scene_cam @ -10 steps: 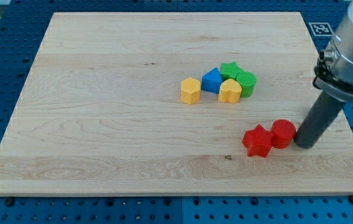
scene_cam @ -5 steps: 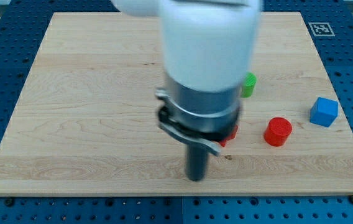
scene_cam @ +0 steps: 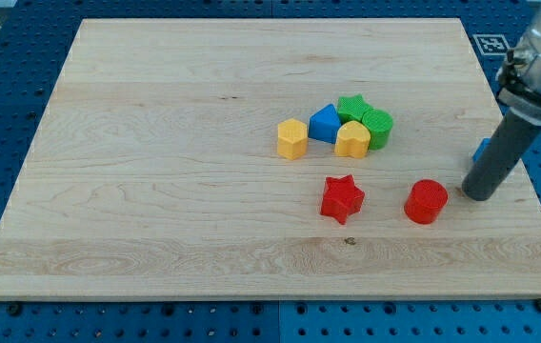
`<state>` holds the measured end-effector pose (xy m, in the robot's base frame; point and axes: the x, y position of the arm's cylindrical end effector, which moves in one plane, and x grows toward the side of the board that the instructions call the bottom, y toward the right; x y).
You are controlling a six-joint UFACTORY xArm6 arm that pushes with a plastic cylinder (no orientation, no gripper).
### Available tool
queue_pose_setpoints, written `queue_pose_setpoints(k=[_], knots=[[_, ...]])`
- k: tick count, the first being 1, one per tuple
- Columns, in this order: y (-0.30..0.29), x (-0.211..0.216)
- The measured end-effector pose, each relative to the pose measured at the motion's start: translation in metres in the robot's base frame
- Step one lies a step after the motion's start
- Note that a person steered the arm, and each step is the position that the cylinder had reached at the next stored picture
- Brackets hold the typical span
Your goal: Push the red blocks diagonal to the bottom left of the yellow hexagon
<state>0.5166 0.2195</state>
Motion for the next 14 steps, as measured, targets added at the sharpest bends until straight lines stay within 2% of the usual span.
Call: queue_pose_setpoints(k=[2, 5, 6, 7, 8, 9, 11, 12, 13, 14], knots=[[-0.031, 0.016], [-0.164, 0.011], [-0.149, 0.006], [-0.134, 0.032], [-0.135, 0.065], [-0.168, 0.079], [-0.185, 0.036], [-0.185, 0.027], [-0.164, 0.042], [-0.158, 0.022]])
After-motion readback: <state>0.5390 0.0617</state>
